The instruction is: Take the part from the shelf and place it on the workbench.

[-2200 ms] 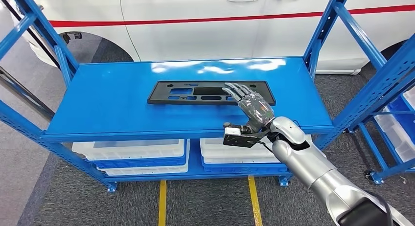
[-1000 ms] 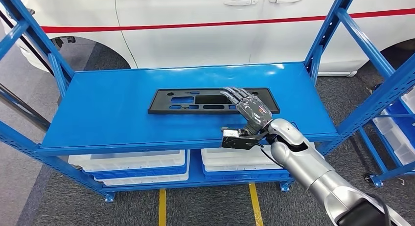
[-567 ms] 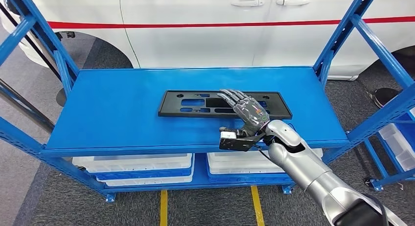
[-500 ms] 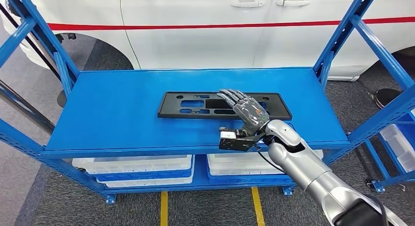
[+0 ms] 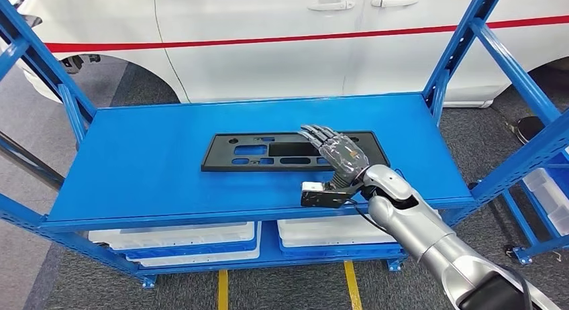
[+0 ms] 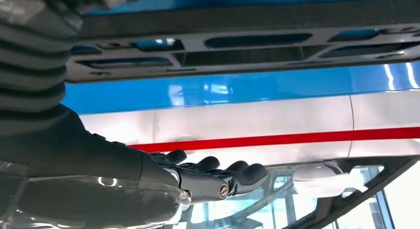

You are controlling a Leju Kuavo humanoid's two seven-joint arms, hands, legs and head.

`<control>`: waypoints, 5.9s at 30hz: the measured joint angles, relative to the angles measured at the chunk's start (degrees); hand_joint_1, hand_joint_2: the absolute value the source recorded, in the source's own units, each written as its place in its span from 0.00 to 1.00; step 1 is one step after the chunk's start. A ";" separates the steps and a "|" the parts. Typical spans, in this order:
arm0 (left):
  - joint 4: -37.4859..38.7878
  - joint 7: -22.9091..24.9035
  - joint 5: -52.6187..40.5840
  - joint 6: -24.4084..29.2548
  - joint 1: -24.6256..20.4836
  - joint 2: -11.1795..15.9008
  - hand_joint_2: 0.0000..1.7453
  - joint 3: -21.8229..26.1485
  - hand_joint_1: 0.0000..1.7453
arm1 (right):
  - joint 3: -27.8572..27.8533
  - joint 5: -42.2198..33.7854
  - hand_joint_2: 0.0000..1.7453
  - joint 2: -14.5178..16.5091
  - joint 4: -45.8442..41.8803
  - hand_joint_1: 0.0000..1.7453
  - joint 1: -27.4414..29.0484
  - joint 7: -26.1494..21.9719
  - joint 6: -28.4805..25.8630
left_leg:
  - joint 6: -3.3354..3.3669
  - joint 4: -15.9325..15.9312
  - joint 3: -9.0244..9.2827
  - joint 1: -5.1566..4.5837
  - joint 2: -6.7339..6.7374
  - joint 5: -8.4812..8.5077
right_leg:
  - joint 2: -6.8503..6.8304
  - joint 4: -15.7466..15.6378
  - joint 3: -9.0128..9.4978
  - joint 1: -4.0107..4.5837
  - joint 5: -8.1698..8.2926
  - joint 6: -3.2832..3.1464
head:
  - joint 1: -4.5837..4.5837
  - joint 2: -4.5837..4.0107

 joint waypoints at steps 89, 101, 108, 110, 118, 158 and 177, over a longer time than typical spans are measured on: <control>-0.44 0.55 0.37 -4.74 -1.16 -0.93 1.00 2.35 0.00 | 2.64 18.79 1.00 10.49 34.17 1.00 -8.23 13.02 -12.99 | 1.66 -5.27 2.89 -0.23 -0.38 1.00 | -0.05 -0.42 0.86 0.53 -0.26 1.28 | 0.02 0.00; 0.95 0.91 -0.60 -0.04 -0.66 -2.45 1.00 4.47 0.00 | -0.08 18.35 1.00 9.85 28.22 1.00 -5.02 8.67 -23.53 | 1.66 -5.26 2.82 -0.23 -0.24 0.99 | 0.08 -0.40 0.73 0.52 -0.25 1.29 | 0.01 0.00; -14.49 6.49 -0.97 7.27 4.53 3.15 1.00 2.20 0.00 | -7.96 27.53 1.00 7.38 12.08 1.00 1.19 6.08 -25.71 | 2.15 -5.04 2.63 -0.72 -0.39 0.77 | -0.02 -0.57 0.73 -0.08 -0.25 1.80 | 0.01 0.01; -16.17 6.23 -0.78 7.40 4.79 3.94 1.00 1.63 0.00 | -9.68 28.53 1.00 7.25 8.88 1.00 2.25 5.41 -25.73 | 2.59 -5.49 2.76 -0.61 -0.30 1.17 | 0.00 -0.52 0.72 -0.19 -0.23 2.15 | 0.01 0.00; -17.87 4.58 1.31 7.48 4.42 4.40 1.00 -1.11 0.00 | -16.05 33.80 1.00 6.99 -1.50 1.00 7.01 0.95 -25.82 | 3.31 -6.40 2.19 -0.10 0.16 2.48 | -0.14 13.26 -4.27 -0.63 -7.29 2.90 | 0.04 0.00; 13.13 -3.14 1.42 -6.09 -8.41 -6.32 1.00 1.68 0.00 | -17.21 21.07 1.00 8.74 -1.08 1.00 5.50 -3.90 -25.82 | 0.57 -5.26 -1.02 -0.19 0.45 4.98 | 0.07 1.24 1.86 -0.20 -2.69 1.28 | 0.07 -0.01; 13.55 -2.68 -2.45 -6.77 -8.64 -6.27 1.00 4.76 0.00 | -12.82 16.75 1.00 6.63 0.31 1.00 4.66 -1.43 -25.82 | 2.76 -7.19 7.20 -0.24 0.60 -1.17 | -0.32 4.22 -8.25 -0.17 1.91 1.93 | 0.07 -0.01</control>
